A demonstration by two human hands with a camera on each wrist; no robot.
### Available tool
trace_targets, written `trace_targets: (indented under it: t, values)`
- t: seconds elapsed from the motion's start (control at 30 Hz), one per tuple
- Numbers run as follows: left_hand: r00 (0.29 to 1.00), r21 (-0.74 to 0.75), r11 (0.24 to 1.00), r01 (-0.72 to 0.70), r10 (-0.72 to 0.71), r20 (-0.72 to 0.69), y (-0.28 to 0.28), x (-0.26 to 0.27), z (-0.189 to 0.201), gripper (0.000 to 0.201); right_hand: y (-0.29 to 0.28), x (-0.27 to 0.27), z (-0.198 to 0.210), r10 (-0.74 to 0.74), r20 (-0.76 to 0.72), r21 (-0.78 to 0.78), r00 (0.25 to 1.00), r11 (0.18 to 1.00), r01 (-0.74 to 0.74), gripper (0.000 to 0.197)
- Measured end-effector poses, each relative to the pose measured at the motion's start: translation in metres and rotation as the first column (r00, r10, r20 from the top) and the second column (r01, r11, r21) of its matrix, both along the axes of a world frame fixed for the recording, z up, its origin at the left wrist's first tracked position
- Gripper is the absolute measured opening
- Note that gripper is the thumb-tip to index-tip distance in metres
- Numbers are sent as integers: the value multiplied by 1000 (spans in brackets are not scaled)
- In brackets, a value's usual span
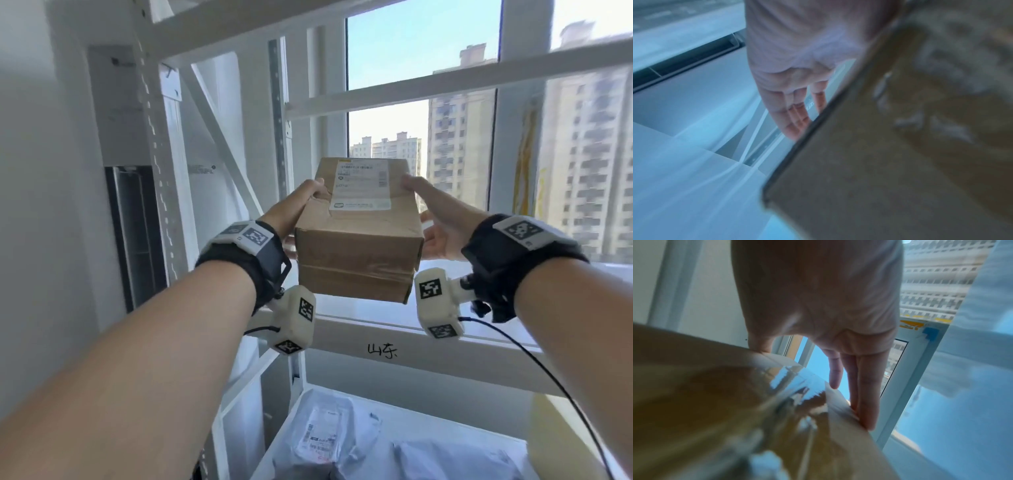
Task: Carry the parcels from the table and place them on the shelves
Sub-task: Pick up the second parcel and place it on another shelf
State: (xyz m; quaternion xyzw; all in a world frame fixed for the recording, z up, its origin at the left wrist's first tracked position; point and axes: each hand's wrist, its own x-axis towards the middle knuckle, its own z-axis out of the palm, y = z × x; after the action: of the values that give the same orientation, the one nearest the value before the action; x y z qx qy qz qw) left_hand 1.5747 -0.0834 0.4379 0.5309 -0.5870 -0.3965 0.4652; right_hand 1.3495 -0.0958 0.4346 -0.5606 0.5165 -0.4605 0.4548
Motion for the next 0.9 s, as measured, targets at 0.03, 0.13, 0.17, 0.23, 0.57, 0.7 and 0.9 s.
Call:
trace_targets:
  t: [0.03,0.13,0.17,0.23,0.57,0.7,0.9]
  values:
    - [1000,-3,1000,17,-17,15,-8,-2,0,62,-3,-1,1,-17,1,-6,1000,1000,17,82]
    - [999,5,999,44,-44,1,-34,-8,-2,73,-12,-4,3,-56,5,-38,998,998,56,78]
    - [999,7,999,33,-33,-6,-39,-10,-3,67,-14,-4,3,-63,10,-53,998,997,64,76]
    - [999,-30,999,34,-34,-10,-45,-13,-7,43,-17,-6,1,-61,29,-88,998,994,63,68]
    - [997,-25,997,70,-70,27,-72,-18,-17,32,-23,-13,-13,-51,-7,-33,999,998,51,61]
    - [991,68,997,19,-28,129,-75,-22,-16,37,-24,-7,-16,-81,-155,80,985,992,94,70]
    - [977,97,991,94,-110,182,-74,-34,-20,15,-28,-4,-23,-172,-272,157,947,963,219,64]
